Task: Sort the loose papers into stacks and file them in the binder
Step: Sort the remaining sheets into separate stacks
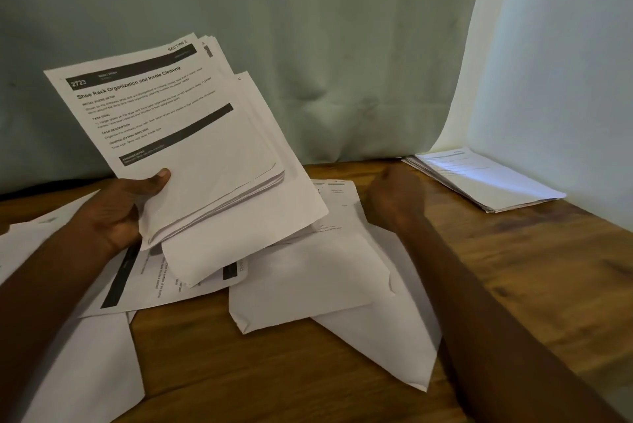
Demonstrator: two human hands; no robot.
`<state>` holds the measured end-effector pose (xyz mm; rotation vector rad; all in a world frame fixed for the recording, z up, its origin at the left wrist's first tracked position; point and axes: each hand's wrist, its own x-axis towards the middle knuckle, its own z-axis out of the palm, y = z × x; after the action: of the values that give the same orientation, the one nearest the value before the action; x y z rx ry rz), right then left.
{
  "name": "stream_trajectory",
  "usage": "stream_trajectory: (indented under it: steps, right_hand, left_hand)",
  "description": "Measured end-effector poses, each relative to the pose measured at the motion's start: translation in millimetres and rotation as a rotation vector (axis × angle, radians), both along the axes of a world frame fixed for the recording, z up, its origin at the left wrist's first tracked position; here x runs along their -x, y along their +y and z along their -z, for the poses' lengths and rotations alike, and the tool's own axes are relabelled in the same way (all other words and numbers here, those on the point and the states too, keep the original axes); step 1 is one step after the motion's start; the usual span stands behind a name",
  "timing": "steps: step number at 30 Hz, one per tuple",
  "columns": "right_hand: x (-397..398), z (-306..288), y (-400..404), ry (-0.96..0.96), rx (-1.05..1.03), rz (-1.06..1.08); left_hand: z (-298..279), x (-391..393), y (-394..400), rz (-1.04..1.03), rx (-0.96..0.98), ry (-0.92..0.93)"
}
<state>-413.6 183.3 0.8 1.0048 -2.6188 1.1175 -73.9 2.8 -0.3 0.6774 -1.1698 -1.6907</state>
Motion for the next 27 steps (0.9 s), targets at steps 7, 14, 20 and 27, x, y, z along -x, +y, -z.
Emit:
stream_trajectory:
  steps: [7,14,20,27]
  right_hand:
    - [33.2,11.5,-38.6,-0.153,-0.146,-0.187]
    - [36.8,25.3,-64.3,-0.041,-0.232,-0.126]
    - [41.5,22.2,-60.4,-0.077,-0.068,-0.026]
    - [32.8,-16.6,-37.3,-0.181,0.529,-0.102]
  left_hand:
    - [6.8,6.3,-8.1,-0.016,0.036,-0.046]
    - [16.4,10.8,-19.4,0.011,0.067,-0.036]
    - [16.4,19.1,-3.2,0.017,0.09,-0.026]
    - [12.7,25.4,0.9,0.035,0.132,0.004]
